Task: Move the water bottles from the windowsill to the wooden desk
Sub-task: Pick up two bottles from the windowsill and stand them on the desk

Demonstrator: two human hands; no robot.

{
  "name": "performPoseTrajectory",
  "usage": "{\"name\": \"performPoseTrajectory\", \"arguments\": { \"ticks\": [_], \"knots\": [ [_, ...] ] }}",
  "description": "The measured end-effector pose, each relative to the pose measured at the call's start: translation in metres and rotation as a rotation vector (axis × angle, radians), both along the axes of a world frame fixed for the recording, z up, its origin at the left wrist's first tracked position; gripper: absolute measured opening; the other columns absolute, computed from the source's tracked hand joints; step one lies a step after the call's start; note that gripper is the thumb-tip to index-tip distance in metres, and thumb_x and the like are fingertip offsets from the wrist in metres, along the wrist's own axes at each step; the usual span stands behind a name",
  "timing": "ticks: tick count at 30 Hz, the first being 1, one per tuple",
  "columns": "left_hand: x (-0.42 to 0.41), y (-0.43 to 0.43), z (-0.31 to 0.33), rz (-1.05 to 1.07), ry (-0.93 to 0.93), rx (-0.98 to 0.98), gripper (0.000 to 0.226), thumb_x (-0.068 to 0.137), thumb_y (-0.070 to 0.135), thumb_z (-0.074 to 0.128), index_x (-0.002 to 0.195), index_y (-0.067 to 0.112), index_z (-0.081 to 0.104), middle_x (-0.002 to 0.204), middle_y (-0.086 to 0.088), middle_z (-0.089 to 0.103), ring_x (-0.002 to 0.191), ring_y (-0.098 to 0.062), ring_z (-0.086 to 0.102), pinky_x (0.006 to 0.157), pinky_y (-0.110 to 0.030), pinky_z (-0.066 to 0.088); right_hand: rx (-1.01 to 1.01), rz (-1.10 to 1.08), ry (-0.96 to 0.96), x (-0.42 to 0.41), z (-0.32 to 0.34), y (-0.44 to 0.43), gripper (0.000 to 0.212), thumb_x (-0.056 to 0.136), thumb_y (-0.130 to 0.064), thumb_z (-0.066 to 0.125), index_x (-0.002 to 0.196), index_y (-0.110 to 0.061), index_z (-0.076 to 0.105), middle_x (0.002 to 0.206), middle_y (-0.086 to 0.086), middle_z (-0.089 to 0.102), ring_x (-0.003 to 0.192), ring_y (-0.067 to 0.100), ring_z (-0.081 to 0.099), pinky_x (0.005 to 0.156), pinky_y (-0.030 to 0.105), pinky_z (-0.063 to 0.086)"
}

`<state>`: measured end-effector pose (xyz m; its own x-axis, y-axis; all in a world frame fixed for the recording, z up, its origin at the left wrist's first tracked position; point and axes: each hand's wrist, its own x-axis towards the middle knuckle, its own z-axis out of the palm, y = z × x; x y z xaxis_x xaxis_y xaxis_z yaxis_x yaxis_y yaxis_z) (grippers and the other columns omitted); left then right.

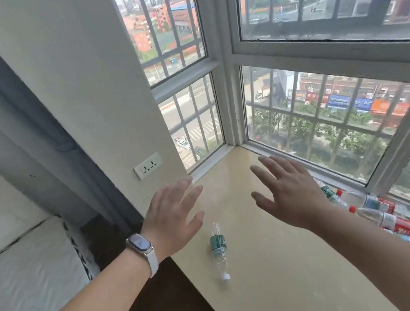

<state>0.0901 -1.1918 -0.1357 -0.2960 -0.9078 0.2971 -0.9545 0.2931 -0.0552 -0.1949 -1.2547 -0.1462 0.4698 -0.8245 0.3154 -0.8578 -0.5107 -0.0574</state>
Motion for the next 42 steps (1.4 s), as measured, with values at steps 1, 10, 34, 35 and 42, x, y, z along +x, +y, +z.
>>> {"name": "performPoseTrajectory", "arguments": {
  "ticks": [1, 10, 34, 35, 42],
  "knots": [
    [0.001, -0.008, -0.004, -0.004, -0.010, 0.018, 0.053, 0.090, 0.046, 0.048, 0.135, 0.019, 0.057, 0.143, -0.008, 0.052, 0.128, -0.028, 0.049, 0.107, -0.051, 0.034, 0.002, -0.006, 0.011, 0.000, -0.004, -0.009, 0.064, 0.091, -0.059, 0.035, 0.137, -0.019, 0.053, 0.143, 0.010, 0.051, 0.131, 0.033, 0.045, 0.107, 0.048, 0.033],
    [0.002, -0.078, -0.038, -0.089, -0.102, 0.128, 0.054, 0.089, 0.043, 0.045, 0.134, 0.016, 0.057, 0.143, -0.013, 0.053, 0.132, -0.031, 0.044, 0.106, -0.054, 0.032, 0.081, -0.044, 0.047, -0.009, -0.031, -0.043, 0.063, 0.090, -0.057, 0.038, 0.136, -0.017, 0.055, 0.142, 0.012, 0.052, 0.129, 0.035, 0.047, 0.105, 0.047, 0.030],
    [0.041, -0.174, -0.353, -0.473, -0.453, 0.941, 0.078, 0.084, 0.013, 0.043, 0.156, 0.030, 0.020, 0.166, -0.005, 0.010, 0.153, -0.028, 0.007, 0.122, -0.041, 0.010, 0.478, -0.534, 0.151, -0.084, -0.264, -0.145, 0.062, 0.094, -0.053, 0.042, 0.145, -0.020, 0.038, 0.152, 0.006, 0.037, 0.139, 0.029, 0.031, 0.111, 0.047, 0.026],
    [0.039, -0.176, -0.360, -0.484, -0.516, 0.952, 0.078, 0.087, 0.011, 0.040, 0.157, 0.032, 0.012, 0.166, -0.004, 0.002, 0.153, -0.028, -0.001, 0.122, -0.042, 0.004, 0.495, -0.559, 0.150, -0.090, -0.273, -0.151, 0.062, 0.094, -0.053, 0.042, 0.146, -0.019, 0.038, 0.153, 0.006, 0.036, 0.140, 0.029, 0.031, 0.111, 0.047, 0.026],
    [0.028, -0.189, -0.398, -0.636, -0.619, 0.834, 0.072, 0.052, 0.007, 0.074, 0.121, 0.021, 0.059, 0.134, -0.015, 0.059, 0.126, -0.039, 0.054, 0.109, -0.057, 0.019, 0.582, -0.674, 0.119, -0.127, -0.330, -0.199, 0.061, 0.092, -0.051, 0.046, 0.142, -0.016, 0.037, 0.145, 0.009, 0.041, 0.132, 0.033, 0.037, 0.107, 0.047, 0.032]
  ]
}}
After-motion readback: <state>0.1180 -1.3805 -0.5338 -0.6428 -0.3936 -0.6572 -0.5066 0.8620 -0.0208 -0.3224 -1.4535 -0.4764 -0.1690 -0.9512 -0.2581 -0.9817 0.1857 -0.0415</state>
